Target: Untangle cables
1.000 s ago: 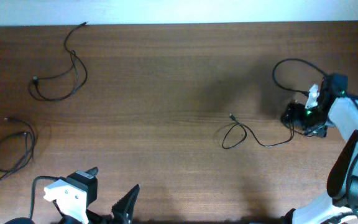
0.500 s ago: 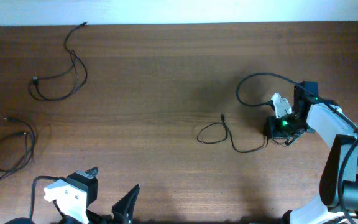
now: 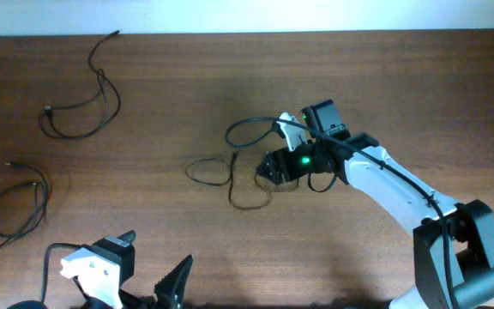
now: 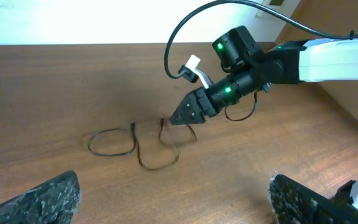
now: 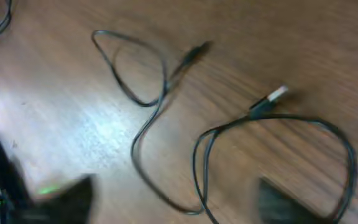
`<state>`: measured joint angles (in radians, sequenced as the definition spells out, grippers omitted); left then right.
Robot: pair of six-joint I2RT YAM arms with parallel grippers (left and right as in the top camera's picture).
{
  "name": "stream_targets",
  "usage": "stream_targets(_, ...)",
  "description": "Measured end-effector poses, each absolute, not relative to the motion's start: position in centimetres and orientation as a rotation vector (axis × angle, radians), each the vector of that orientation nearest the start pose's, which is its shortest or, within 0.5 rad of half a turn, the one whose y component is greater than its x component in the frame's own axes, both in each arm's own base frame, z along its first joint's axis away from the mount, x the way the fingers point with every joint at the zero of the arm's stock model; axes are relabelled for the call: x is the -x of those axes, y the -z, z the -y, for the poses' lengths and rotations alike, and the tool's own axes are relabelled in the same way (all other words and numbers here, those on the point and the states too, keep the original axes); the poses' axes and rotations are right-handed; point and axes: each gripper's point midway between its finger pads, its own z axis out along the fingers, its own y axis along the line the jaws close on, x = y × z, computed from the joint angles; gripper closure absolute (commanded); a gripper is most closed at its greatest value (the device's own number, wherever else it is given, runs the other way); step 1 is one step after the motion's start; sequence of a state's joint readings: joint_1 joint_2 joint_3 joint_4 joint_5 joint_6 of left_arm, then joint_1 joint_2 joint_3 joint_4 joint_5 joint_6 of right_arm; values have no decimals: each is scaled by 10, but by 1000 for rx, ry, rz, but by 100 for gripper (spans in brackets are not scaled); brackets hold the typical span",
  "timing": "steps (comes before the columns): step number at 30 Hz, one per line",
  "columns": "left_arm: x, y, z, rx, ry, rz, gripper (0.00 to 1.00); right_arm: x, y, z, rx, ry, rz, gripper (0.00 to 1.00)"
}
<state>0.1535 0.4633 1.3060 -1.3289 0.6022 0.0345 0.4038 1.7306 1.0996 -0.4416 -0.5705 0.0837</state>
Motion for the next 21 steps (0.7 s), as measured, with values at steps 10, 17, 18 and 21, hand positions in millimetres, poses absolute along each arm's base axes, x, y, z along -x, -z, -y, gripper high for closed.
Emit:
stream_targets(10,-109,-359,82,-259,485,-1957,1,-307,-320,-111,274,-472,-2287,1)
stream_targets(17,-119,-382,79,-290,439,-1848,1,-241,-360,-39,63,-198,-2172,2)
stream_targets(18,-121,-386,79,-286,436,-1833,1,-241,-357,-38,59,-191,-2187,2)
stream_targets(21,-135,-388,75,-198,485,-1862,1,-254,-343,-39,56,-182,-2248,2)
